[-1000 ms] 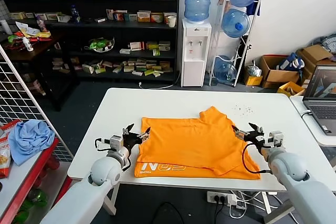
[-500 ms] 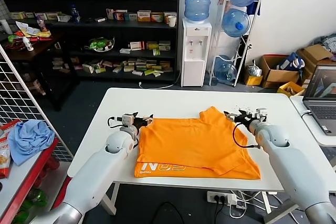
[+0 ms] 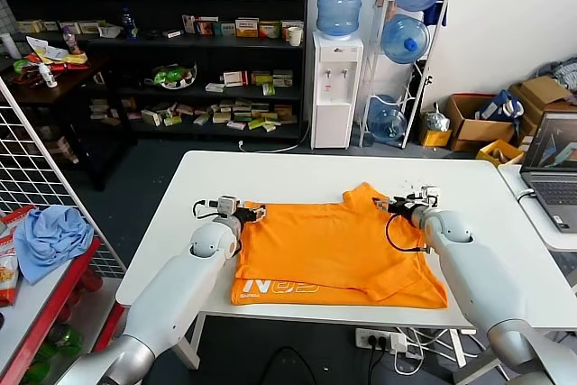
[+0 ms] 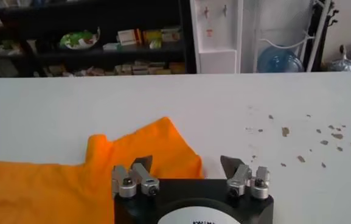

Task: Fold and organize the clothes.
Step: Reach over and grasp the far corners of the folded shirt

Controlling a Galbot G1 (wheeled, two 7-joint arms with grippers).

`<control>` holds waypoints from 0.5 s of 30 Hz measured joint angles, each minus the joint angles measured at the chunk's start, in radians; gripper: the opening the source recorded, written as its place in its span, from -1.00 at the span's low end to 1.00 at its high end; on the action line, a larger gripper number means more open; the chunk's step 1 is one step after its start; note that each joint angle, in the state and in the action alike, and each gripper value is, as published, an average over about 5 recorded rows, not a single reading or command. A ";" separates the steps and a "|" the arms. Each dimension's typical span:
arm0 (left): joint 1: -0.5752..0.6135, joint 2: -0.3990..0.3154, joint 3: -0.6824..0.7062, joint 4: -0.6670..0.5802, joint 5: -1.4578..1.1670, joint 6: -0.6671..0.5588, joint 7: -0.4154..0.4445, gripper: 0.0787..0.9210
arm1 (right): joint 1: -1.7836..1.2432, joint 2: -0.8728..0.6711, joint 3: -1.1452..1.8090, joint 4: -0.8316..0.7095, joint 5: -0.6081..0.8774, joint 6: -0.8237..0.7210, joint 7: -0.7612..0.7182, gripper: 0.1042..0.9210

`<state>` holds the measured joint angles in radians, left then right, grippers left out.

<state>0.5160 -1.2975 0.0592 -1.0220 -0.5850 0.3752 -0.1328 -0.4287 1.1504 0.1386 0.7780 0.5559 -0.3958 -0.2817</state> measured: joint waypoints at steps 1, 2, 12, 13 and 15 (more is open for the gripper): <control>0.000 0.001 -0.001 0.002 0.000 0.001 0.001 0.60 | 0.004 0.004 -0.001 -0.007 -0.004 0.001 -0.002 0.20; 0.000 0.001 -0.002 0.003 0.000 0.002 0.002 0.54 | 0.007 0.007 -0.002 -0.013 -0.008 0.003 -0.005 0.11; 0.019 0.022 -0.015 -0.014 -0.014 0.005 0.015 -0.14 | 0.030 0.040 0.006 -0.060 -0.054 0.023 -0.017 -0.59; 0.023 0.025 -0.016 -0.018 -0.016 0.006 0.016 -0.22 | 0.029 0.040 0.006 -0.061 -0.055 0.023 -0.016 -0.65; 0.030 0.030 -0.018 -0.027 -0.019 0.006 0.017 -0.34 | 0.027 0.039 0.006 -0.058 -0.055 0.023 -0.013 -0.80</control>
<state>0.5462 -1.2671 0.0413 -1.0493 -0.6043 0.3817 -0.1159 -0.4020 1.1897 0.1444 0.7202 0.5007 -0.3730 -0.2944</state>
